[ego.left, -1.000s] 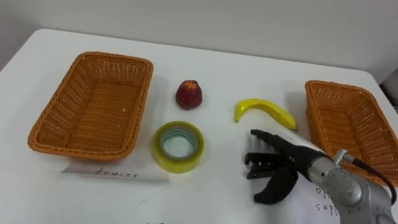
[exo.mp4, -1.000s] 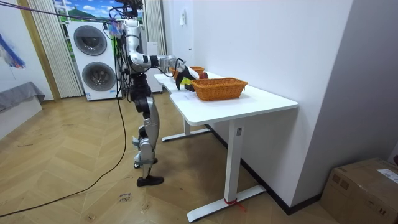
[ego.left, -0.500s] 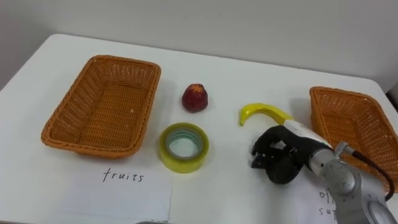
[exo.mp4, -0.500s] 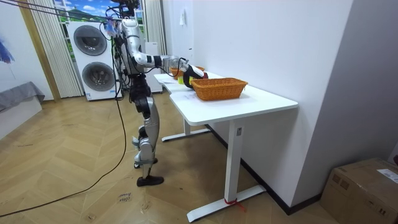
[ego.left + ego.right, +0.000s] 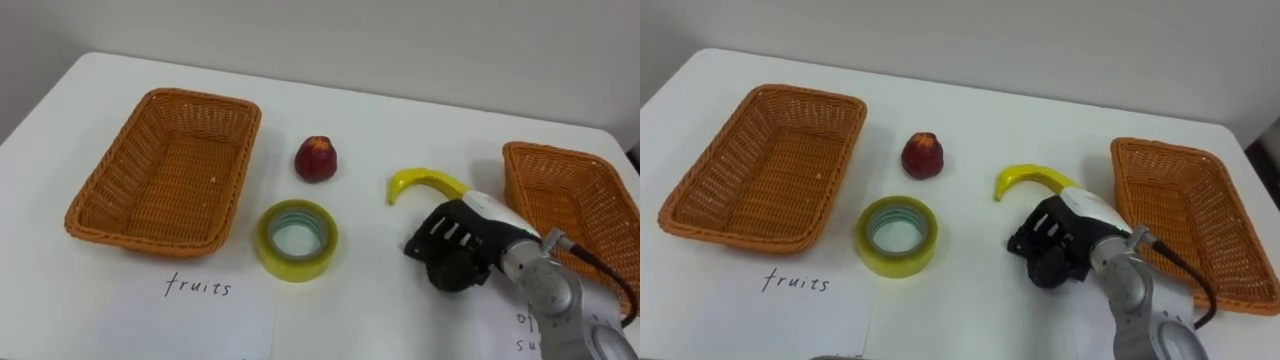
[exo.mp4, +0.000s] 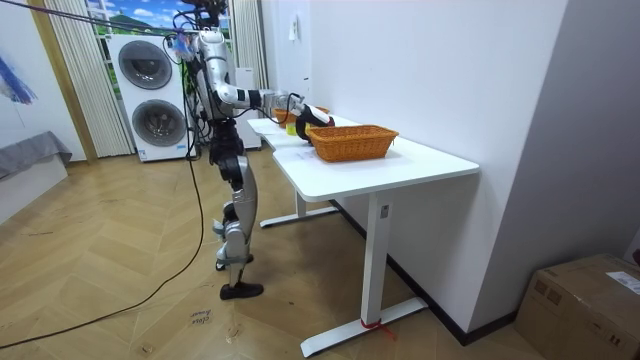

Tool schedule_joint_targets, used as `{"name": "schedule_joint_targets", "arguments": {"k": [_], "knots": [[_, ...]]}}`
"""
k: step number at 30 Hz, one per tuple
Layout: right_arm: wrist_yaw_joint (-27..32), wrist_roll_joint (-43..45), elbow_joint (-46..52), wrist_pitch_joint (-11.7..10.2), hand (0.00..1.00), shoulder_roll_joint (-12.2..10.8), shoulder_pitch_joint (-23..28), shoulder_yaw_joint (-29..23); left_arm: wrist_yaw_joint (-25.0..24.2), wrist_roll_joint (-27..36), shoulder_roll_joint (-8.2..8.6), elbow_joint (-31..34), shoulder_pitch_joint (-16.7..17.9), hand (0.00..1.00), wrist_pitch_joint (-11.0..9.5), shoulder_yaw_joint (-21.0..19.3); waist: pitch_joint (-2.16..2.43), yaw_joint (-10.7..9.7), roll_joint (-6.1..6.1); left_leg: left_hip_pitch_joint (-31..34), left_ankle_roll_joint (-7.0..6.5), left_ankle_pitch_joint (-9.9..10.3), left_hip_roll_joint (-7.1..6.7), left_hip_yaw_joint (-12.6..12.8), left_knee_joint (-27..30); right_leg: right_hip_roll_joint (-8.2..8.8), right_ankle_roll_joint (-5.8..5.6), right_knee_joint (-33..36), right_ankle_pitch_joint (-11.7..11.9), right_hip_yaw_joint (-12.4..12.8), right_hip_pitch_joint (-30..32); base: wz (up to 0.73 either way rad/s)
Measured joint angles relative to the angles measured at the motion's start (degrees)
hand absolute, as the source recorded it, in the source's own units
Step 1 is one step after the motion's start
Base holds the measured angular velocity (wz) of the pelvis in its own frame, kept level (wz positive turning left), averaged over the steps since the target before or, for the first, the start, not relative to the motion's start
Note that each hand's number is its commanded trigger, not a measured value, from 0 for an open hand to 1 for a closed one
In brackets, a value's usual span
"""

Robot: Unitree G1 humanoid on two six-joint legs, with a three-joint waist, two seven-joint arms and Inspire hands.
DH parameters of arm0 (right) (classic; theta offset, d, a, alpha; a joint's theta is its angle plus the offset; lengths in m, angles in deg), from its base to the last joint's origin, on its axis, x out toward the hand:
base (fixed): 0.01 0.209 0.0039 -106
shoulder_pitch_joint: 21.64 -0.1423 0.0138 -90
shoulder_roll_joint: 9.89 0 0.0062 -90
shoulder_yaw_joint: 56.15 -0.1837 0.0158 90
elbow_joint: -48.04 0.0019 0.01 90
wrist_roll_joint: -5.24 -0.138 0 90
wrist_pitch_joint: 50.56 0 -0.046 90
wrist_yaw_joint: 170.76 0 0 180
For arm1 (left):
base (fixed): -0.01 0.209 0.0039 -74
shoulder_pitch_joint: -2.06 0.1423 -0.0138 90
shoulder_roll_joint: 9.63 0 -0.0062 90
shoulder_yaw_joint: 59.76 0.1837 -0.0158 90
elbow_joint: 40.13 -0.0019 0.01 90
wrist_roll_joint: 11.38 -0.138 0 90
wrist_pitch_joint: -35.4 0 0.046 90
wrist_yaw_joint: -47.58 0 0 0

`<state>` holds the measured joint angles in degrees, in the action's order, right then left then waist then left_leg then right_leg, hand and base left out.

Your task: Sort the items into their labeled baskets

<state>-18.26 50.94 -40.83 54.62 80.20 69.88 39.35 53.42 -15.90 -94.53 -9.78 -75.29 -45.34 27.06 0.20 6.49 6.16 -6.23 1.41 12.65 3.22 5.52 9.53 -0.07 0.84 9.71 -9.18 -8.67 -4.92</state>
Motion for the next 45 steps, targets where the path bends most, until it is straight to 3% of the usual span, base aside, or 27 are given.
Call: {"name": "schedule_joint_targets", "arguments": {"k": [9, 15, 22, 29, 40, 45], "knots": [[0.0, -1.3, 0.4, -0.4, 1.0, 0.0, 0.9, -0.2, 0.3, 0.3, 0.1, 0.5, -0.2, 0.0, -0.2, 0.0, -0.01, -0.3, -0.02, 0.1, 0.02, 0.0, -0.1, 0.0, 0.1, 0.05, 0.0, 0.1, 0.0, 0.3, 0.0, 0.0], [-1.4, -0.9, 6.3, -0.7, 1.0, -0.1, 3.3, -0.4, 0.3, 0.2, -0.07, 0.3, 0.1, 0.0, -1.2, -0.1, 0.03, -1.1, 0.13, 0.9, -0.07, -0.1, -0.2, 0.5, 0.2, 0.06, 0.0, 0.1, 0.0, 0.9, 1.2, -0.05], [-0.4, -2.9, 11.3, -2.3, 1.0, -0.4, 3.3, -2.8, 1.1, 0.5, 0.05, 0.1, 1.0, 0.0, -3.4, 0.0, -0.05, -3.0, 0.27, 1.5, -0.08, -0.1, -0.12, 0.8, 0.1, -0.06, 0.0, 0.1, 0.0, 1.7, 2.0, -0.03], [0.9, -9.8, 14.2, -4.4, 1.0, -0.4, 2.9, -7.1, 2.4, 0.5, 0.44, -4.0, 1.0, 0.0, -5.9, 0.0, -0.59, -3.6, -0.42, 0.7, -0.08, -0.1, -0.04, 1.8, -0.1, -0.12, 0.0, 0.1, 0.0, 2.2, 1.7, -0.06], [9.2, -14.4, 17.8, -7.9, 1.0, -0.5, -0.2, -10.9, 1.0, 0.5, 0.78, -9.2, 0.8, 0.0, -6.0, -0.1, -0.77, -4.6, -0.48, 0.7, -0.08, -0.1, -0.03, 2.0, 0.0, -0.09, -0.02, -0.1, 0.0, 2.1, 1.5, 0.0], [14.0, -16.9, 21.4, -9.3, 1.0, -0.6, -0.1, -11.5, 1.3, 0.5, 0.83, -9.0, 0.9, 0.0, -5.9, -0.1, -0.56, -5.2, -0.39, 1.3, -0.08, -0.1, -0.04, 1.8, 0.1, -0.06, -0.02, -0.1, 0.0, 1.9, 2.0, 0.02]]}}
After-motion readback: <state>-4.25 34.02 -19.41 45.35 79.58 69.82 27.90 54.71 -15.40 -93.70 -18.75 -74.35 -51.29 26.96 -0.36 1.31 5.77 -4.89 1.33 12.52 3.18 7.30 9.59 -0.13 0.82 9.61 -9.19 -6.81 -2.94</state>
